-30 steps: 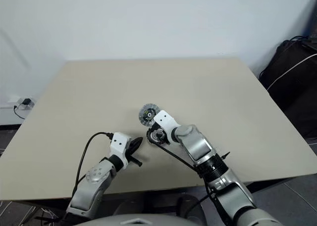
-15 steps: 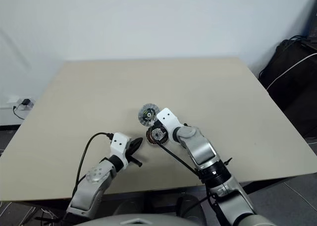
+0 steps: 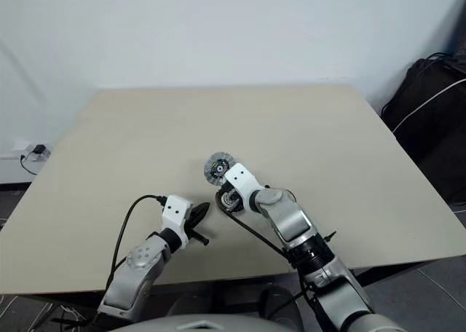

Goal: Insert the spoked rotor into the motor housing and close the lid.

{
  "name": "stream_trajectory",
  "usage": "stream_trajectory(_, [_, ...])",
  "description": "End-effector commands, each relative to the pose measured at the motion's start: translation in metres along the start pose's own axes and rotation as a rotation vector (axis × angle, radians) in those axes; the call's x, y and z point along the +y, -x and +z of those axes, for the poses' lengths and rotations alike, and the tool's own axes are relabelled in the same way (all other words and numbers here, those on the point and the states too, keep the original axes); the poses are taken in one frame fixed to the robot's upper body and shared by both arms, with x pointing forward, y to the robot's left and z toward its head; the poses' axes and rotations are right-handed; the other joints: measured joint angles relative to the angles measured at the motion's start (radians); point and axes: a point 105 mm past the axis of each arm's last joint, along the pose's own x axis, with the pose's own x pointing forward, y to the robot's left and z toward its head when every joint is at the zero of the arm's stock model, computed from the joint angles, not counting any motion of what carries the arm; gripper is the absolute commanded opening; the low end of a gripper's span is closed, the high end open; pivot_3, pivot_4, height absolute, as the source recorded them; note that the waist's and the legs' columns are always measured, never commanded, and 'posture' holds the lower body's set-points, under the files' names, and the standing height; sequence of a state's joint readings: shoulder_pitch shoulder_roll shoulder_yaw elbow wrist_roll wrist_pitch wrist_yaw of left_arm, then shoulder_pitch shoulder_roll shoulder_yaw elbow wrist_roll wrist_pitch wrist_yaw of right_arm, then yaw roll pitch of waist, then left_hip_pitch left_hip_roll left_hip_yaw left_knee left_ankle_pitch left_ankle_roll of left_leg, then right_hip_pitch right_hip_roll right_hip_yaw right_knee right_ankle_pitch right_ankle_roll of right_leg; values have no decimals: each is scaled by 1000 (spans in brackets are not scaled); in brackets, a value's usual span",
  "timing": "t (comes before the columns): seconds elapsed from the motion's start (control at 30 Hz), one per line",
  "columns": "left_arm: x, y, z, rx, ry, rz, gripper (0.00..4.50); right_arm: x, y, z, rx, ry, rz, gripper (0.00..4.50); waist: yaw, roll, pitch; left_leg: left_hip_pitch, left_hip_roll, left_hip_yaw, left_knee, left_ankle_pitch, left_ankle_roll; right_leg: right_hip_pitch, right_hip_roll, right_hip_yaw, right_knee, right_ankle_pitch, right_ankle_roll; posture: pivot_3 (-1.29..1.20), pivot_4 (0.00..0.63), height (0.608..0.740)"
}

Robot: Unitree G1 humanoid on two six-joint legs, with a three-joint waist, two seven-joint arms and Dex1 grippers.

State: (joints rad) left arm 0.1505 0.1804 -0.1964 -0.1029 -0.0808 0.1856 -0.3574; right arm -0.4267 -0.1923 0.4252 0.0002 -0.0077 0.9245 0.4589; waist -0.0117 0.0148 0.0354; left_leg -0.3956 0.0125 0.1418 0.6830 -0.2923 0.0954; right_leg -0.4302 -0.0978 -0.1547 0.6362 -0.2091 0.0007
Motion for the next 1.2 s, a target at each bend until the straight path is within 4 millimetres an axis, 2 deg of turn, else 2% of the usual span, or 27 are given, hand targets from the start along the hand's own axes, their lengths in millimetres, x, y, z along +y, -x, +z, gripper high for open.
stream_trajectory(0.03, [1, 0, 9, -37, -11, 6, 0, -4, 1, 16, -47, 27, -10, 44, 0, 0, 0, 0, 0, 0, 0, 0, 0, 0, 0, 0, 0, 0, 0, 0, 0, 740])
stream_trajectory(0.33, [1, 1, 9, -36, -12, 9, 0, -13, -1, 20, -54, 24, -35, 44, 0, 0, 0, 0, 0, 0, 0, 0, 0, 0, 0, 0, 0, 0, 0, 0, 0, 740])
stream_trajectory(0.73, [2, 0, 9, -37, -14, 8, 0, -12, -1, 13, -38, 18, -37, 44, 0, 0, 0, 0, 0, 0, 0, 0, 0, 0, 0, 0, 0, 0, 0, 0, 0, 740])
stream_trajectory(1.0, [2, 0, 9, -37, -16, 2, 0, -11, 8, 26, -104, 16, -36, 44, 0, 0, 0, 0, 0, 0, 0, 0, 0, 0, 0, 0, 0, 0, 0, 0, 0, 740])
stream_trajectory(1.2, [1, -1, 10, -38, -18, -4, 0, -2, 3, 15, -75, 7, -7, 44, 0, 0, 0, 0, 0, 0, 0, 0, 0, 0, 0, 0, 0, 0, 0, 0, 0, 740])
